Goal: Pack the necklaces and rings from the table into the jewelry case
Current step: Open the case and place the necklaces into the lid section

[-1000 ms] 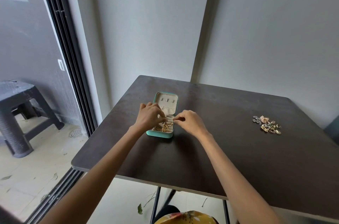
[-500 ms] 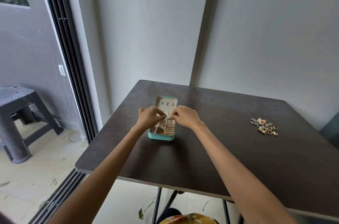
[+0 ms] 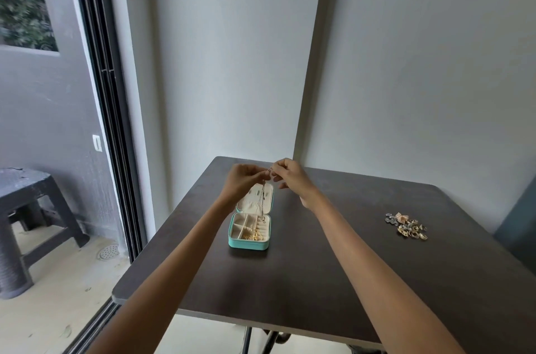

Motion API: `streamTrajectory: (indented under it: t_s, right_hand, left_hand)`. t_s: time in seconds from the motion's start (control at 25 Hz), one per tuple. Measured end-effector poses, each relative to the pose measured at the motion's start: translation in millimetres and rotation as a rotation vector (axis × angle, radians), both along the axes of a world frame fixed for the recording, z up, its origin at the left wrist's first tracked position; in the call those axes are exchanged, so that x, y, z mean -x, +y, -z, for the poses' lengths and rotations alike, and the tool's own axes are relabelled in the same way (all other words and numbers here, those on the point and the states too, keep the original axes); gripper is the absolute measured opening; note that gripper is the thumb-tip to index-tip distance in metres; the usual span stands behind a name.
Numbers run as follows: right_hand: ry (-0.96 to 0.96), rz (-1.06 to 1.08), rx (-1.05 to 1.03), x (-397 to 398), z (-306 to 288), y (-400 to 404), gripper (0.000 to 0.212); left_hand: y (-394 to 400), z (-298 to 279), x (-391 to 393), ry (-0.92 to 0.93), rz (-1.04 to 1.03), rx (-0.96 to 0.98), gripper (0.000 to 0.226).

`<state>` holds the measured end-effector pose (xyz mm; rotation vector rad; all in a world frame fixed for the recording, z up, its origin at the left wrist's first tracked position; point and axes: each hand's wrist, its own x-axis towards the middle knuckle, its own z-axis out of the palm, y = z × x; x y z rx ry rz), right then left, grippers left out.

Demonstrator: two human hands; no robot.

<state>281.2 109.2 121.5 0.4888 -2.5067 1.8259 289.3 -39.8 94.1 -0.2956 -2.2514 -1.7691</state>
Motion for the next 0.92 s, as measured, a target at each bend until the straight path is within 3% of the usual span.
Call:
streamTrajectory:
  t_s: [0.32,0.56,0.92]
  right_hand:
    - [-0.05,0.017,0.177,-6.6,-22.3,3.5,0.014]
    - [-0.212,0.03,0.234,-7.4,-2.7,-7.5,0.011]
    - [-0.218,0.1,0.284,-1.2,15.2,-14.4,0.021]
  left_hand:
    - [6.3,-38.2,-8.6,0.063,0.087,-0.088,0.018]
    - [8.8,-23.7,-3.1,0.003,-0.003,-0.084,0.022]
    - [-1.4,-3.1,3.5,-0.016,0.069,-0.081,0.018]
